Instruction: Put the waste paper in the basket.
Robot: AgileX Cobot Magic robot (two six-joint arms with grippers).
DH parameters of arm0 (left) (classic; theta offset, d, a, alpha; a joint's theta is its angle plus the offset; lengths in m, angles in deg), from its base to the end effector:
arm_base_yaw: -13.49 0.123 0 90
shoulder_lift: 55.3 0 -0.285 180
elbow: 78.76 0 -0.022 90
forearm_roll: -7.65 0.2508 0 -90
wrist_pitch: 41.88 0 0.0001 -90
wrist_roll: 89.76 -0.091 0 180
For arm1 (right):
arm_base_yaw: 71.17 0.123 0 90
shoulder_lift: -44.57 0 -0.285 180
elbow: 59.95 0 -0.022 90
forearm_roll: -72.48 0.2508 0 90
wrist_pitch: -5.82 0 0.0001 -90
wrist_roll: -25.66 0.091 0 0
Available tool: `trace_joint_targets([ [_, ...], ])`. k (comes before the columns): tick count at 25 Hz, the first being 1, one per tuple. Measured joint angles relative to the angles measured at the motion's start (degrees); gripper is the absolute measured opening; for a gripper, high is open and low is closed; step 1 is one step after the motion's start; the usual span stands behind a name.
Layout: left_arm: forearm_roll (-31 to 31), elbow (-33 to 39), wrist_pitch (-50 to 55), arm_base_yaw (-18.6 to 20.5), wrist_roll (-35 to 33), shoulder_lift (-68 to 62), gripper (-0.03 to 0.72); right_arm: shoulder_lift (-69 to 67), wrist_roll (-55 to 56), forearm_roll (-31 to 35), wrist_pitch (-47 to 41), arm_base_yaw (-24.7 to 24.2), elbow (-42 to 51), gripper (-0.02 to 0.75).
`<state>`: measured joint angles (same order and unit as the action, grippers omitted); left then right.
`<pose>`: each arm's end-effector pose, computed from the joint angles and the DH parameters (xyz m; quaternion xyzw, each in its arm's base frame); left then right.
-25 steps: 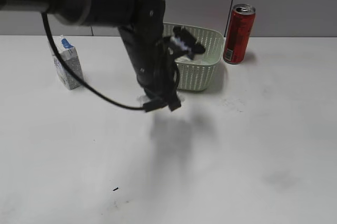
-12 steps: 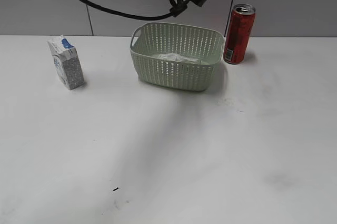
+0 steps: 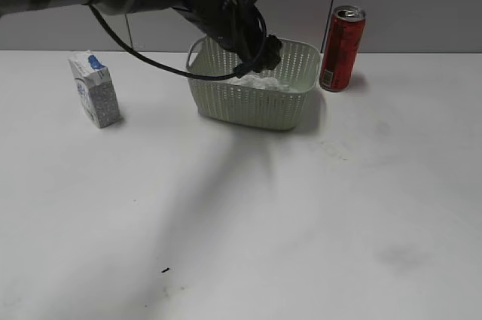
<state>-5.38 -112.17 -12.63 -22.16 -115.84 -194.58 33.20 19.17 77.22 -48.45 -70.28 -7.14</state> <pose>0.4230 -0.3157 0.1981 0.4107 0.8243 -0.1204 0.3705 0.0165 0.0064 0.2650 -0.0517 0.8569 0.0162 0.5126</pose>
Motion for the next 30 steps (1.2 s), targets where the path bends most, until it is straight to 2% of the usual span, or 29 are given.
trace_joint_targets([
  [5, 1.24, -2.87, 6.62, 0.17, 2.37, 2.00, 0.661, 0.00, 0.00, 0.00, 0.00, 0.00, 0.00, 0.573],
  [10, 9.79, -7.60, 21.57, 2.12, 12.37, 6.29, 0.650, 0.00, 0.00, 0.00, 0.05, 0.00, 0.00, 0.572],
  [13, 10.67, -8.42, 31.44, 4.97, 16.69, 9.77, 0.630, 0.00, 0.00, 0.00, 0.05, 0.00, 0.00, 0.572],
  [17, 10.00, -8.53, 39.48, 9.56, 17.89, 14.15, 0.615, 0.00, -0.05, 0.00, 0.05, 0.00, 0.00, 0.572],
  [25, 9.56, -8.44, 40.46, 22.71, 17.89, 21.45, 0.589, 0.00, -0.05, 0.00, 0.05, 0.00, 0.00, 0.572],
  [30, 8.71, -2.21, 40.52, 29.59, 17.89, 27.90, 0.582, 0.00, -0.05, 0.00, 0.05, 0.00, 0.00, 0.572],
])
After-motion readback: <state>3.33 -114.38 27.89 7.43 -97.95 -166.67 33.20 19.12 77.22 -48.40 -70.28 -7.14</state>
